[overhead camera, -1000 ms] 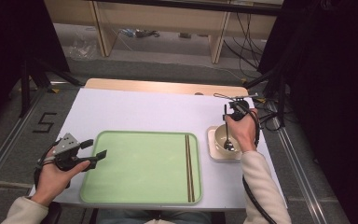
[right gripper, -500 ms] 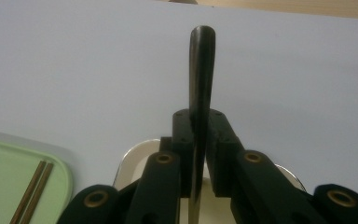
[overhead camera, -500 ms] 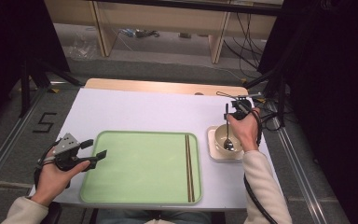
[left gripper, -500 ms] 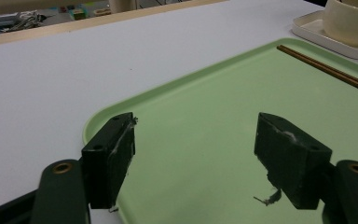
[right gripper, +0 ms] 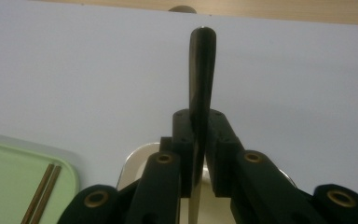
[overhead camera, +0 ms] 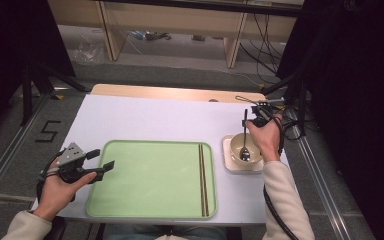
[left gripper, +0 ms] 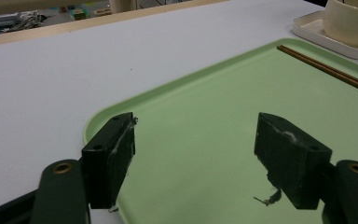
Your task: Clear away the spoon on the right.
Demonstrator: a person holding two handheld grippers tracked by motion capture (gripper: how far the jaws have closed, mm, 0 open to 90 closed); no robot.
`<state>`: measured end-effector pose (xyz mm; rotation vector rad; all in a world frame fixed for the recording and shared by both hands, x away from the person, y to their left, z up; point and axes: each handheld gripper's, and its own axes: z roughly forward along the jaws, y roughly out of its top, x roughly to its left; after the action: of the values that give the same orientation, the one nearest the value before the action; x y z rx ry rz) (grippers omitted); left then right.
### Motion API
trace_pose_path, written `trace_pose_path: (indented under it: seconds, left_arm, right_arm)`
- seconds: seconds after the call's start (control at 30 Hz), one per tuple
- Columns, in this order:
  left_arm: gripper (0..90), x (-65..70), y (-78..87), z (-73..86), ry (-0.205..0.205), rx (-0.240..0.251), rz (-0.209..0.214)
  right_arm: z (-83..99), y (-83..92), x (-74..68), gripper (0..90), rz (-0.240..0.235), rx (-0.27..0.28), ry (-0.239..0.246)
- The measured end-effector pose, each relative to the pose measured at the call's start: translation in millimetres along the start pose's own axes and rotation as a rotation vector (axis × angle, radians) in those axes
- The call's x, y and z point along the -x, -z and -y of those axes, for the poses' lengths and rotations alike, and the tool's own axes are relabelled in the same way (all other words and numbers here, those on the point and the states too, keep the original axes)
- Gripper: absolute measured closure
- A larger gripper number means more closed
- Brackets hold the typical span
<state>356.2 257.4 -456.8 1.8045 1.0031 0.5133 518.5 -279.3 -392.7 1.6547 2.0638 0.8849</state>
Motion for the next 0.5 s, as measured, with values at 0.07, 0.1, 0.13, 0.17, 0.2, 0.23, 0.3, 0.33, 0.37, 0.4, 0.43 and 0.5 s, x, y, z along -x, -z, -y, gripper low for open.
trace_pose_path:
  seconds: [0.07,0.1,0.13,0.17,0.2,0.23,0.3,0.33,0.37,0.4,0.43,0.5]
  left_arm:
    - [28.8,0.0,0.0,0.0,0.000,0.000,0.000]
    - [28.8,0.0,0.0,0.0,0.001,0.000,0.000]
    - [28.8,0.0,0.0,0.0,0.001,0.001,0.000]
    - [28.8,0.0,0.0,0.0,0.001,0.001,0.000]
    - [28.8,0.0,0.0,0.0,0.001,0.000,0.000]
    - [28.9,0.0,0.0,0.0,0.000,0.000,0.000]
    - [28.9,0.1,-0.2,0.0,0.001,0.001,-0.001]
    - [28.9,0.0,-0.1,0.0,0.001,0.000,0.000]
    - [28.9,0.0,-0.1,0.0,0.001,0.000,-0.001]
    - [28.9,0.0,-0.1,0.0,0.000,0.000,-0.001]
    - [28.9,0.0,-0.1,0.0,0.001,0.000,-0.001]
    - [28.9,0.0,-0.1,0.0,0.001,0.000,-0.001]
  right_arm:
    - [-0.4,1.7,0.0,83.9,0.008,-0.001,0.003]
    - [-0.7,1.8,0.6,83.9,0.005,0.010,0.010]
    - [-0.5,3.3,-1.2,83.9,0.018,0.010,-0.010]
    - [-0.8,4.7,-2.1,83.9,0.017,0.005,-0.024]
    - [-1.8,6.1,-1.4,83.9,0.011,0.005,-0.021]
    - [-1.9,6.1,0.2,83.9,0.016,0.016,-0.004]
    - [-2.1,8.3,-1.2,83.9,0.015,0.014,-0.029]
    - [-2.4,9.1,-0.9,83.9,0.009,0.018,-0.029]
    - [-2.4,9.8,-0.7,83.9,0.011,0.023,-0.027]
    - [-2.8,10.1,-0.1,83.9,0.004,0.028,-0.021]
    - [-3.0,11.3,0.2,83.9,0.009,0.026,-0.015]
    - [-4.1,12.1,-1.0,83.9,-0.001,0.034,-0.031]
